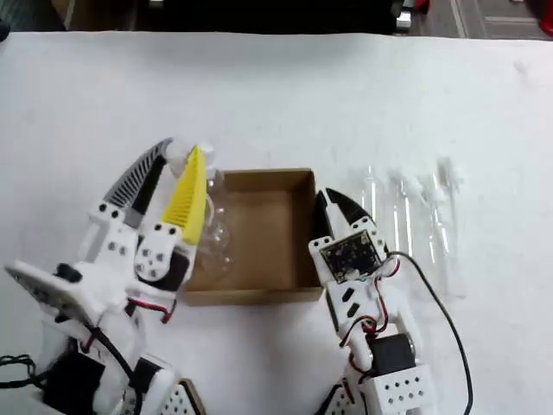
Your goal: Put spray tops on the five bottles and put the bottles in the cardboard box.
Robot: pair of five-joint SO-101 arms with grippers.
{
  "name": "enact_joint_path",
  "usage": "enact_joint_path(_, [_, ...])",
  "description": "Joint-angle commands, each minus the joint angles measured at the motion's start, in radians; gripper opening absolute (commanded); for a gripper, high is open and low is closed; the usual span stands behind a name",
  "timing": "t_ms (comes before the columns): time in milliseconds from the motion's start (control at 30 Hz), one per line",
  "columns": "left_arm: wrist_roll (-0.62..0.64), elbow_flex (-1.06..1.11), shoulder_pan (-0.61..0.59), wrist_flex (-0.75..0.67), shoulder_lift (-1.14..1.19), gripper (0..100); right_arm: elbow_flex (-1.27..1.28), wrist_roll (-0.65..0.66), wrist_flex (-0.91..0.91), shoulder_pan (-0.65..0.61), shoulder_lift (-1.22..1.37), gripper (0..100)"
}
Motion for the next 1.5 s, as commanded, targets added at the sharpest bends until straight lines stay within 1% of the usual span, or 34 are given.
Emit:
enact_joint_path(0, [-0.044,0.064,-0.005,-0.098,-0.005,2,0.014,0.011,-0.021,-0.004,-0.001,1.5])
enact_joint_path(67, [-0.051,0.101,-0.028,-0.123,-0.008,2,0.014,0.011,-0.021,-0.004,-0.001,1.5])
enact_joint_path(167, [-0.012,0.129,-0.058,-0.135,-0.008,2,0.014,0.011,-0.021,-0.004,-0.001,1.5])
enact_joint_path(267, [0.015,0.13,-0.062,-0.133,-0.01,2,0.014,0.011,-0.021,-0.004,-0.001,1.5])
enact_joint_path(667, [0.014,0.195,-0.058,-0.133,-0.01,2,0.014,0.011,-0.021,-0.004,-0.001,1.5])
enact_joint_path(1167, [0.006,0.423,-0.065,-0.14,-0.01,2,0.014,0.011,-0.021,-0.005,-0.001,1.5])
enact_joint_path(1467, [0.006,0.482,-0.065,-0.109,-0.01,2,0.014,0.011,-0.021,-0.007,-0.001,1.5])
